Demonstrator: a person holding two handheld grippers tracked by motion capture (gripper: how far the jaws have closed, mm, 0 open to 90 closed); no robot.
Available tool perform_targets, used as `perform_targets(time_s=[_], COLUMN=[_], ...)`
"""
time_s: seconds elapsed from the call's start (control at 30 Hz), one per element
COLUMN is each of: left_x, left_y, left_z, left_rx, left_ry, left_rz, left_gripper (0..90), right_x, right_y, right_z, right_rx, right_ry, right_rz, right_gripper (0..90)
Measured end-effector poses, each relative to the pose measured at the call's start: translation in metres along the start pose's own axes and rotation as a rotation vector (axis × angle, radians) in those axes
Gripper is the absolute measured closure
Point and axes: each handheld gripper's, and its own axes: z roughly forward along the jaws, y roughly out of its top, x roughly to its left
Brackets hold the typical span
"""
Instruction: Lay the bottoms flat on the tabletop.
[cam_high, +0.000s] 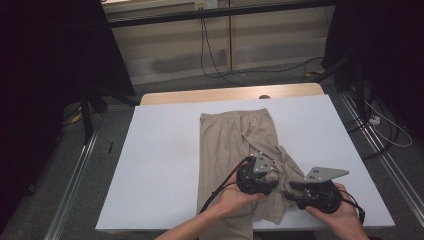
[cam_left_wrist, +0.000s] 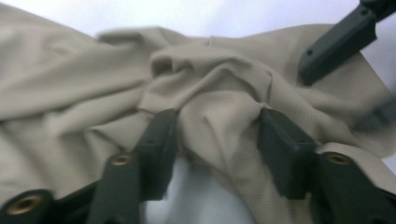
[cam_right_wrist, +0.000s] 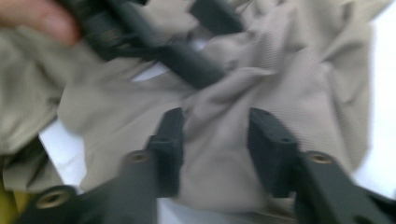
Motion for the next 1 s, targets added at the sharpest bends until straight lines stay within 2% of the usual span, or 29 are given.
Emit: perform_targets(time_s=[0.07,0.1,0.13,0.17,0.2,0.23,0.27,0.4,0.43,0.5,0.63,0.67,0.73,0.8,0.83,0.87,0.9,0.93,0.97,1.0], left_x=[0.000,0.001,0.002,0.003,0.002,0.003,0.001,-0.011,-0.016,-0.028,-0.063,-0.074,-0.087,-0.099,-0.100,-0.098,-0.096,-0.091,-0.086,-0.079], left_y=[-0.003,-0.003,-0.003,-0.004,-0.004,-0.005,-0.007,-0.014,-0.017,-0.022,-0.029,-0.031,-0.033,-0.035,-0.037,-0.037,-0.037,-0.035,-0.035,-0.033], left_z=[0.004,0.004,0.002,0.000,-0.002,-0.005,-0.008,-0.019,-0.022,-0.028,-0.039,-0.043,-0.046,-0.049,-0.048,-0.048,-0.048,-0.050,-0.050,-0.052], left_rx=[0.015,0.010,0.016,0.028,0.037,0.055,0.053,0.072,0.067,0.071,0.071,0.076,0.084,0.097,0.076,0.084,0.072,0.080,0.054,0.036], left_ry=[-0.004,-0.011,-0.006,-0.016,-0.020,-0.024,-0.032,-0.079,-0.102,-0.156,-0.264,-0.299,-0.334,-0.333,-0.347,-0.343,-0.332,-0.299,-0.301,-0.286], left_rz=[-0.010,-0.015,-0.020,-0.027,-0.029,-0.010,-0.029,-0.029,-0.037,-0.021,0.037,0.039,0.074,0.080,0.068,0.067,0.047,0.052,0.032,0.022], left_gripper=[63.1,69.3,78.5,80.9,82.7,83.4,83.8,84.6,84.7,84.9,85.0,85.0,85.0,84.9,84.2,81.2,74.3,67.4,64.6,62.5], right_x=[0.002,0.002,0.002,0.001,-0.003,-0.007,-0.010,-0.022,-0.025,-0.030,-0.038,-0.039,-0.041,-0.039,-0.037,-0.034,-0.031,-0.029,-0.027,-0.026], right_y=[0.000,0.000,0.001,0.002,0.003,0.005,0.007,0.016,0.018,0.024,0.038,0.041,0.044,0.043,0.041,0.039,0.036,0.035,0.033,0.033], right_z=[0.008,0.012,0.015,0.016,0.014,0.011,0.007,-0.011,-0.014,-0.018,-0.012,-0.008,0.001,0.012,0.017,0.021,0.023,0.023,0.019,0.014], right_rx=[0.030,0.048,0.066,0.069,0.062,0.041,0.011,-0.089,-0.105,-0.131,-0.167,-0.169,-0.154,-0.123,-0.103,-0.080,-0.066,-0.062,-0.067,-0.083], right_ry=[-0.024,-0.038,-0.057,-0.082,-0.080,-0.073,-0.073,-0.090,-0.097,-0.121,-0.138,-0.144,-0.136,-0.112,-0.104,-0.101,-0.100,-0.099,-0.104,-0.113], right_rz=[-0.037,-0.046,-0.051,-0.053,-0.033,-0.014,0.003,0.053,0.061,0.066,0.081,0.085,0.082,0.077,0.067,0.057,0.049,0.045,0.042,0.042], right_gripper=[44.5,46.9,57.5,70.3,81.2,84.9,85.6,85.8,85.7,85.4,85.4,85.3,84.8,84.1,82.9,81.1,78.0,74.5,71.6,67.5])
